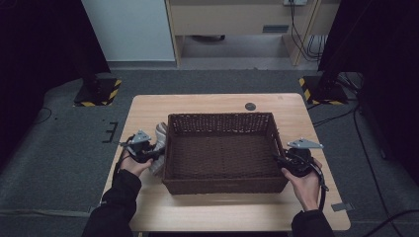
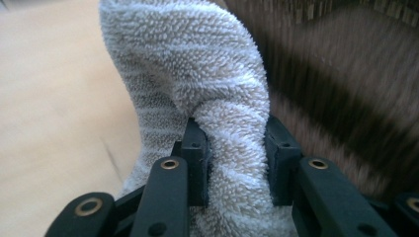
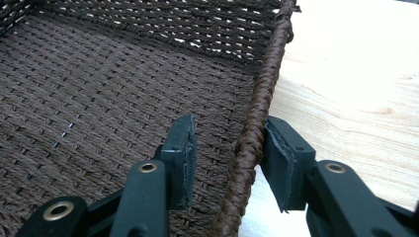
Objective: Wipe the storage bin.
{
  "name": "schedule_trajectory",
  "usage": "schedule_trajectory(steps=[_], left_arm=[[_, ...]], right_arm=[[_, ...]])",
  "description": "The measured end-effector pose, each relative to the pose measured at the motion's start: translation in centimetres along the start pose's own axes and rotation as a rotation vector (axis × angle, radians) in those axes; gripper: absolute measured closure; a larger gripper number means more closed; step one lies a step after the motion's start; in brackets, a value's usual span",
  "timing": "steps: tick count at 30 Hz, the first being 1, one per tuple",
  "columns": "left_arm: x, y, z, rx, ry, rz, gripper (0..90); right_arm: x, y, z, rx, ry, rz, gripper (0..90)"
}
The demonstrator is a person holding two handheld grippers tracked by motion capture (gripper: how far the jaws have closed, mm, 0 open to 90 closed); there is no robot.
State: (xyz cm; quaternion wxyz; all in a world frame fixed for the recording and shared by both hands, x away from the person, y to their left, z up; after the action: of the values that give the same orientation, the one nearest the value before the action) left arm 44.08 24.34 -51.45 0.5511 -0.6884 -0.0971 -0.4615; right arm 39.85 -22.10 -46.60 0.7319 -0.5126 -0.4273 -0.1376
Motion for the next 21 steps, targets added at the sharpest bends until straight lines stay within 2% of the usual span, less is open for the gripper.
schedule_trajectory(steps=[2,4,8,11,14,15,18,21], left_arm=[[-0.2,0.2,-0.2,0.002,-0.002,0.006,67.1],[0.0,-0.2,0.0,-0.004,-0.02,0.001,67.2],[0.9,-2.3,0.9,-0.008,-0.053,-0.069,67.3],[2.1,-4.2,1.1,-0.021,-0.041,-0.116,67.3],[3.0,-5.6,0.9,-0.045,-0.027,-0.143,67.3],[3.2,-5.7,0.7,-0.047,-0.009,-0.134,67.3],[3.3,-5.1,0.1,-0.04,0.005,-0.122,67.3],[3.2,-4.2,0.3,-0.032,0.0,-0.126,67.3]], right_arm=[[0.1,-0.1,0.0,-0.002,-0.003,-0.007,56.4],[0.2,-0.3,-0.2,-0.001,-0.008,-0.03,54.4],[0.4,-0.7,-0.6,-0.001,-0.013,-0.046,53.0],[0.4,-0.9,-0.8,0.003,-0.021,-0.044,55.0],[0.4,-1.0,-1.0,-0.005,-0.041,-0.029,62.6],[0.3,-1.0,-1.0,-0.007,-0.046,-0.02,63.8],[0.2,-0.7,-0.9,0.014,-0.061,0.0,69.1],[0.1,-0.4,-0.7,0.006,-0.061,0.027,69.3]])
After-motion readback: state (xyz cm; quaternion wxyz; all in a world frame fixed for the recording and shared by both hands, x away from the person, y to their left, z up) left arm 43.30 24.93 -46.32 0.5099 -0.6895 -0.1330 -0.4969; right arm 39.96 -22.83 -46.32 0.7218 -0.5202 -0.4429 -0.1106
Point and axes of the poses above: each handheld gripper's, and its own axes: y roughly forward along the jaws, x roughly out of its top, z roughly to its left, the point moved 4 cm from there along y, roughly forward along the jaws, and after that the axes turned 8 degrees about x, right-handed, at the moved point
